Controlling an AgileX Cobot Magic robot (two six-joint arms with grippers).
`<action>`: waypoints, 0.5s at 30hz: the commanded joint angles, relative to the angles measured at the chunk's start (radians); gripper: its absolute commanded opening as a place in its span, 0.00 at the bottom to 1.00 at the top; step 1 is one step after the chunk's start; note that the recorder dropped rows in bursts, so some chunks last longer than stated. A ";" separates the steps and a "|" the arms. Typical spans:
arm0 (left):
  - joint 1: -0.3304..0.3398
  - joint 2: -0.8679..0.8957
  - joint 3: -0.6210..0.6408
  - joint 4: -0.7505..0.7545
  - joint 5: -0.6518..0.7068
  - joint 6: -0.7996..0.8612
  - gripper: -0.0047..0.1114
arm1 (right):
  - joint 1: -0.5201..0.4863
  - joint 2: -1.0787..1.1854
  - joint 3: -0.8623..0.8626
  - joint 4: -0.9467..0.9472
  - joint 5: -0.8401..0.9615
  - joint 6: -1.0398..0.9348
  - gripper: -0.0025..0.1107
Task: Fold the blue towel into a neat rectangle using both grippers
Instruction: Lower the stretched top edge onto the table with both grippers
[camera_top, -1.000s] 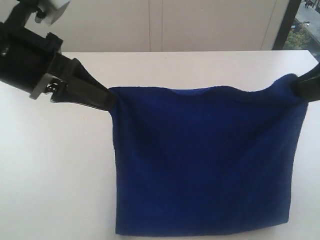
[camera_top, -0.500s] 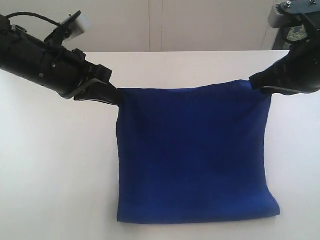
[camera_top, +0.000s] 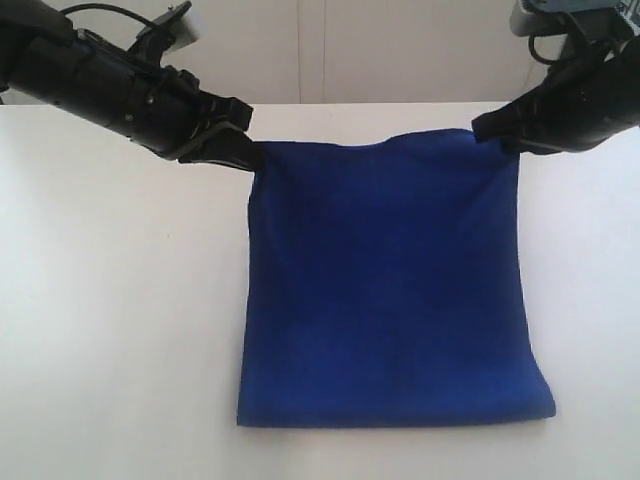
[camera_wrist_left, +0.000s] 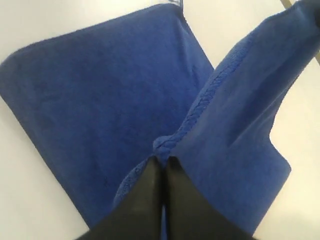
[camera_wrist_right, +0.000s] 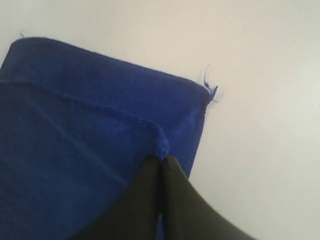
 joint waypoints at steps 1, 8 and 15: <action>-0.004 0.034 -0.060 0.001 0.007 -0.005 0.04 | -0.004 0.012 -0.047 -0.010 -0.011 0.007 0.02; -0.004 0.088 -0.108 0.003 -0.015 -0.008 0.04 | -0.004 0.077 -0.089 -0.010 -0.031 0.023 0.02; -0.004 0.151 -0.159 0.003 -0.058 -0.008 0.04 | -0.004 0.151 -0.138 -0.010 -0.057 0.023 0.02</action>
